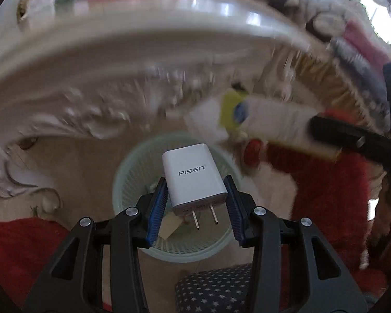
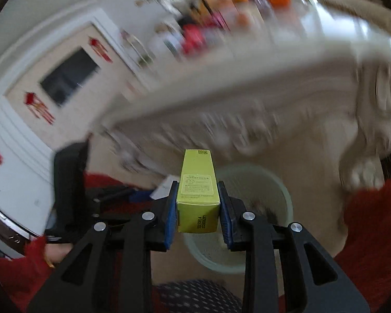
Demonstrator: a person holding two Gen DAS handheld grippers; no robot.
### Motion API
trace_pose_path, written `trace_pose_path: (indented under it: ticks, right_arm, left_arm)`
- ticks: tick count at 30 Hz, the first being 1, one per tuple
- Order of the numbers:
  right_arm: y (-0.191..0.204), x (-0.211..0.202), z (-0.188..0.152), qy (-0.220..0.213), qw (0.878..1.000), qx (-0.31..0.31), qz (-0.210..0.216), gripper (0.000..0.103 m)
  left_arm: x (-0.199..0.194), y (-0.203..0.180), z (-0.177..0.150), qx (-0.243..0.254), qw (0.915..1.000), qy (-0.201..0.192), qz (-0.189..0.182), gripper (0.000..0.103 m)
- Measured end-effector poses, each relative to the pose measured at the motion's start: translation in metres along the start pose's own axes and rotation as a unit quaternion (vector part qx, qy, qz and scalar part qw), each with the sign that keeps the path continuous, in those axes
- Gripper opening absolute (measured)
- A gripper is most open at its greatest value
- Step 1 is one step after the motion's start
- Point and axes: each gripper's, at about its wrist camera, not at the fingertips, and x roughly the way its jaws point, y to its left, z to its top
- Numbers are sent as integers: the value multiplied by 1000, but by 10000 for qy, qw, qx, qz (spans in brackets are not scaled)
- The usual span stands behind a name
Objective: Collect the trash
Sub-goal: 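Carry charger and yellow-green box over the wastebasket and open both tools, then move both open tools back toward the items on the table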
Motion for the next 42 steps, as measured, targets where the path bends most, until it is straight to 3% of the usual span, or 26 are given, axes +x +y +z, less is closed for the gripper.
trace_pose_path:
  ticks: [4, 5, 7, 9, 10, 14, 17, 25, 28, 30, 34, 36, 39, 42]
  right_arm:
    - [-17, 58, -7, 498, 9969, -56, -609, 27]
    - [-19, 73, -8, 672, 9947, -103, -770, 28]
    - [-26, 89, -16, 943, 9919, 20, -846, 31]
    - [-34, 96, -17, 939, 9908, 159, -966, 69]
    - [-34, 95, -19, 865, 9905, 161, -1055, 72]
    - [-43, 99, -27, 896, 9894, 388, -1074, 76]
    - [-52, 104, -33, 1086, 9859, 621, -1108, 76]
    - [-53, 99, -32, 1054, 9856, 617, -1166, 76]
    - [-41, 81, -29, 639, 9916, 428, -1039, 76]
    - [-27, 53, -24, 132, 9959, 190, -877, 76]
    - [1, -6, 1, -832, 9938, -355, -648, 76]
    - [15, -25, 33, -1230, 9867, -686, -816, 78]
    - [28, -30, 88, -1659, 9765, -1046, -896, 85]
    - [37, -13, 148, -1756, 9687, -1415, -1035, 85]
  left_arm:
    - [43, 2, -4, 87, 9994, 327, 121, 46]
    - [49, 3, -4, 75, 9991, 366, 196, 65]
    - [59, 10, -2, 49, 9981, 359, 507, 92]
    - [62, 18, -6, 56, 9968, 166, 775, 92]
    - [63, 21, -5, -14, 9971, 142, 752, 92]
    - [71, 37, -6, -507, 9976, 268, 387, 92]
    - [75, 36, -9, -480, 9974, 283, 455, 92]
    - [74, 35, -16, -485, 9974, 300, 451, 92]
    - [64, 35, -19, -511, 9978, 219, 355, 92]
    - [48, 35, -21, -490, 9983, 47, 309, 92]
    - [-12, 37, -13, -519, 9964, -618, 240, 92]
    - [-38, 40, 6, -587, 9944, -843, 252, 92]
    - [-72, 47, 54, -494, 9899, -1153, 663, 92]
    - [-82, 59, 110, -257, 9856, -1296, 1059, 92]
